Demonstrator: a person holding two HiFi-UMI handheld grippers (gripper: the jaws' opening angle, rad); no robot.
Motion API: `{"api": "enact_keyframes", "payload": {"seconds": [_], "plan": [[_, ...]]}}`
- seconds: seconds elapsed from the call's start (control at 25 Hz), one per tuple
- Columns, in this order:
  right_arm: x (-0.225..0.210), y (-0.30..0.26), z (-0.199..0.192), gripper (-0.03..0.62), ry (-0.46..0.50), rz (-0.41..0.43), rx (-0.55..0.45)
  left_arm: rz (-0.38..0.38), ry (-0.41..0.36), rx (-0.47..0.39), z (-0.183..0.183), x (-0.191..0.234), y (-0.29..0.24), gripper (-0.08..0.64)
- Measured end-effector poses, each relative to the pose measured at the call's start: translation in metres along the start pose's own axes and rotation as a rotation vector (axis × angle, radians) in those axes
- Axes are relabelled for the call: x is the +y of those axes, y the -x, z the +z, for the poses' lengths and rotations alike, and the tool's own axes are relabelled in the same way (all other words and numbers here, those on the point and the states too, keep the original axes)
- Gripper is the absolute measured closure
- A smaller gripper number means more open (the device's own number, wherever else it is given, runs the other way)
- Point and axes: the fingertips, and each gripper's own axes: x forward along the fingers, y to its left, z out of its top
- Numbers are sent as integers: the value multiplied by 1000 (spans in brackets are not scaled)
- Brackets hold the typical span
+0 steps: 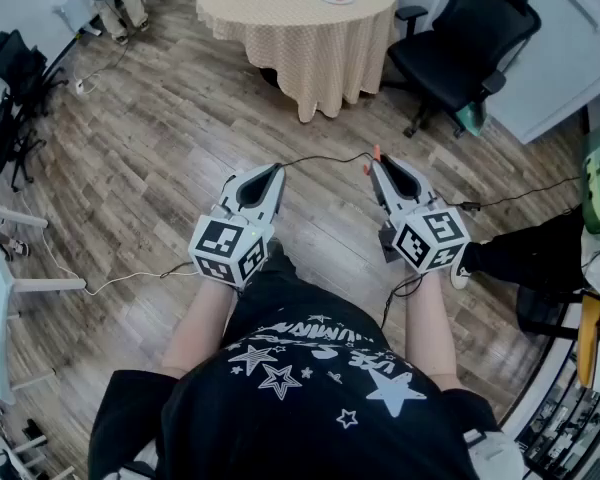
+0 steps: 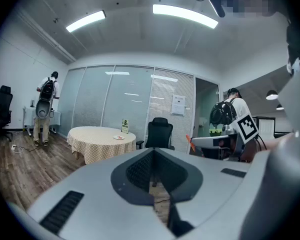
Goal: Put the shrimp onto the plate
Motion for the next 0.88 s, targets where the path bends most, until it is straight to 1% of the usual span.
{"api": "enact_keyframes", "payload": {"seconds": [0.2, 0.48, 0.64, 0.72, 0.8, 0.88], "plan": [[8, -24, -2, 522, 16, 4, -4, 1, -3, -9, -1, 14, -3, 552], [17, -37, -6, 522, 22, 13, 23, 40, 1, -15, 3, 36, -3, 552], [10, -50, -15, 522, -1, -4, 43, 52, 13, -3, -4, 52, -6, 552], [8, -59, -18, 522, -12, 1, 48, 60, 17, 4, -8, 63, -9, 552], [5, -68, -19, 522, -30, 0, 47, 70, 22, 0, -8, 75, -12, 552], [-1, -79, -20, 522, -59, -18, 43, 83, 30, -8, -6, 87, -14, 552]]}}
